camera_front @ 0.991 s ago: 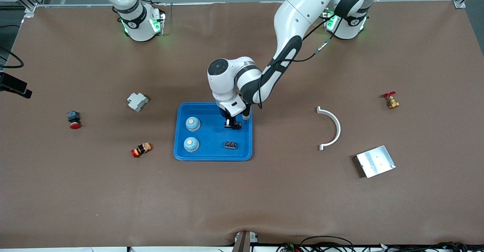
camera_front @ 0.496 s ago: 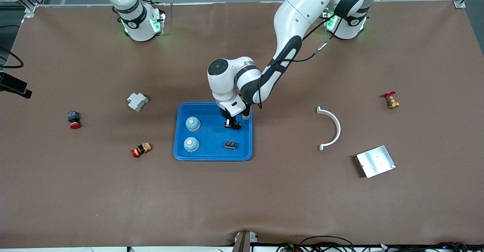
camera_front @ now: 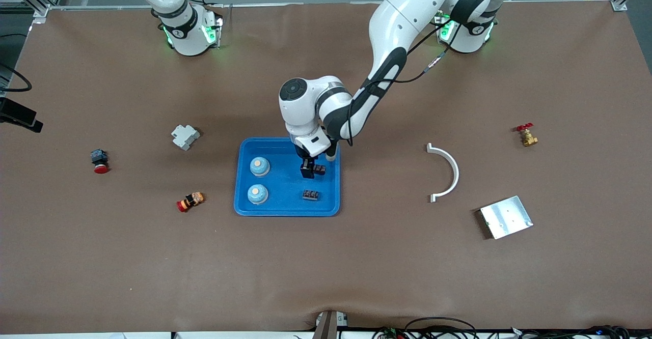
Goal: Place electrolytic capacitor and blue bell in tray
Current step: 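Open the left gripper and lift it off the capacitor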
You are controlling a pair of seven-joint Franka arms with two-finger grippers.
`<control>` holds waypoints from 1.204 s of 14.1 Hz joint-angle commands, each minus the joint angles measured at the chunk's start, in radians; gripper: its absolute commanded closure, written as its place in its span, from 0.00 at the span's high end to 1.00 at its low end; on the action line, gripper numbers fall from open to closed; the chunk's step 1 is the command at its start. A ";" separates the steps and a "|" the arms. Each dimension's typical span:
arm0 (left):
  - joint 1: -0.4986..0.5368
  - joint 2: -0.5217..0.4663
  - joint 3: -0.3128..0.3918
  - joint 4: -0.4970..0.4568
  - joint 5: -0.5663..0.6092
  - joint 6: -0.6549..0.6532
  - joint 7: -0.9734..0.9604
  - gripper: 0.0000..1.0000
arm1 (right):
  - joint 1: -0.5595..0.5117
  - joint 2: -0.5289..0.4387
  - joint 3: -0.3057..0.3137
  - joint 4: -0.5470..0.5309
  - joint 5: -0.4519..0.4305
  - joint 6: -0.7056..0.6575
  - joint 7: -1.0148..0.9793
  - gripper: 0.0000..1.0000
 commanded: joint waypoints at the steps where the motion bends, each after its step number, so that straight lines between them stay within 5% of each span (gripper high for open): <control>1: 0.001 -0.047 0.012 0.006 -0.017 -0.026 0.016 1.00 | -0.014 -0.005 0.012 0.006 0.001 0.005 0.011 1.00; 10: 0.130 -0.192 -0.019 -0.039 -0.113 -0.145 0.321 1.00 | -0.014 -0.004 0.012 0.004 0.004 0.033 0.013 1.00; 17: 0.343 -0.404 -0.119 -0.281 -0.131 -0.135 0.694 1.00 | -0.013 -0.004 0.012 0.004 0.004 0.037 0.011 1.00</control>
